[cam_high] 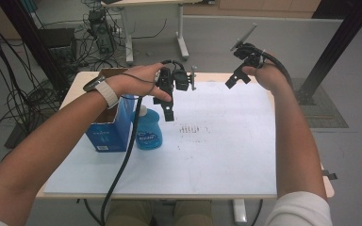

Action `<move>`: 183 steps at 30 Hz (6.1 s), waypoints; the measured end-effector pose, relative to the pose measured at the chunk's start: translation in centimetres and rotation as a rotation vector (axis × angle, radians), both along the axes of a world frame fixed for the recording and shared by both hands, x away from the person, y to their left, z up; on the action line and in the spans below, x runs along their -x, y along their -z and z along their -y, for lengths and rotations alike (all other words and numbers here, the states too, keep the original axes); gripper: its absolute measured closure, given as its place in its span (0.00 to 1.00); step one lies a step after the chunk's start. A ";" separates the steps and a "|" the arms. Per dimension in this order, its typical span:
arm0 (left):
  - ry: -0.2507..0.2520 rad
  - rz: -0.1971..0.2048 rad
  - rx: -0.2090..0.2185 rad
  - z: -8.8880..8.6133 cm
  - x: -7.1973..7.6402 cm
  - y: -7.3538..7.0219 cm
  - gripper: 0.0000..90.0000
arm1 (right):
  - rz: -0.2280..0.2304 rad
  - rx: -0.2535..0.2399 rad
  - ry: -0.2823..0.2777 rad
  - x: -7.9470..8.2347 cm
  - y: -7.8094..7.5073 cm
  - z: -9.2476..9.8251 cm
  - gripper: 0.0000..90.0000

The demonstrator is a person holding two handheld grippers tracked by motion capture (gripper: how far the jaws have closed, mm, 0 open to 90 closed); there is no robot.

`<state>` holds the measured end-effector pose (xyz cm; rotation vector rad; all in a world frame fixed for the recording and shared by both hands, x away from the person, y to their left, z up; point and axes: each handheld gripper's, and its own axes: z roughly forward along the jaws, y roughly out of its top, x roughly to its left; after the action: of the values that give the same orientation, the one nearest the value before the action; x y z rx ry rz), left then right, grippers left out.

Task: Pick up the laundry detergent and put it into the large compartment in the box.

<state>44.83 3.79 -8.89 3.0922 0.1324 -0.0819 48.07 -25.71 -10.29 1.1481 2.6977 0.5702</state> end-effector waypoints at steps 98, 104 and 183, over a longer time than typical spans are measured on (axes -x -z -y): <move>-0.052 0.000 0.050 -5.6 -0.4 -3.5 0.09 | 0.013 -0.009 0.016 0.6 -0.3 0.6 0.08; -0.047 -0.007 0.041 -6.2 -0.5 -3.4 0.10 | 0.011 -0.008 0.014 0.5 -0.2 0.4 0.08; -0.027 -0.017 0.003 -7.6 -0.7 -0.4 0.08 | 0.007 -0.009 0.014 0.3 -0.1 0.0 0.08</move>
<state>45.49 11.39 -8.46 3.0862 0.1741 -0.1075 47.74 -25.68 -10.21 1.1636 2.6822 0.5844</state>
